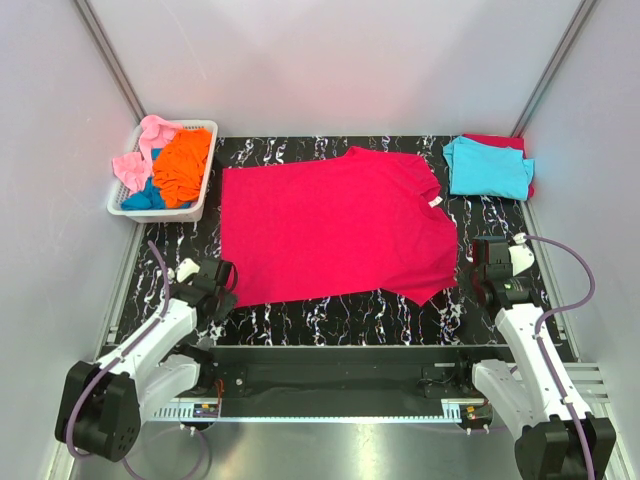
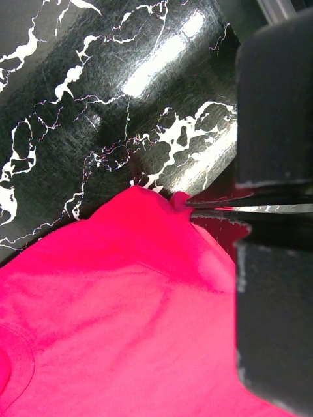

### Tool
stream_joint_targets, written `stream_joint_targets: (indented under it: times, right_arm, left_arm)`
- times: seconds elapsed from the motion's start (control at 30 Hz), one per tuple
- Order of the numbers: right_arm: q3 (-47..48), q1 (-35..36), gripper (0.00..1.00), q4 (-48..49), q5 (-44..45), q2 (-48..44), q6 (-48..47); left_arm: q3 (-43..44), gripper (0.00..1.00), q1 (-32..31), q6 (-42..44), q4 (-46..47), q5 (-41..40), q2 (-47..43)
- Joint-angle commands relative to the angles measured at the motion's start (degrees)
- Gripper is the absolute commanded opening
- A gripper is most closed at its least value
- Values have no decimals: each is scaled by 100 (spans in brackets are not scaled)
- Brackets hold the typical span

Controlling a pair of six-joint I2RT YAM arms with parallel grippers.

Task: Fold and stack the t-shirts
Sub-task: Fold the tshirt

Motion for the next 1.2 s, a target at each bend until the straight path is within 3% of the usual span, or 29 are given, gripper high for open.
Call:
stream_joint_targets:
  times: [0.0, 0.23, 0.83, 1.17]
  right_arm:
    - [-10, 10, 0, 179, 73, 5, -41]
    - [7, 10, 0, 196, 56, 41, -32]
    - [350, 1, 0, -59, 170, -135, -234]
    - [297, 1, 0, -129, -287, -504, -313]
  left_arm:
    - [-28, 24, -21, 57, 144, -276, 67]
    - [-19, 0, -21, 83, 92, -285, 15]
    - [596, 0, -21, 478, -356, -417, -803]
    - [912, 0, -12, 610, -409, -504, -715]
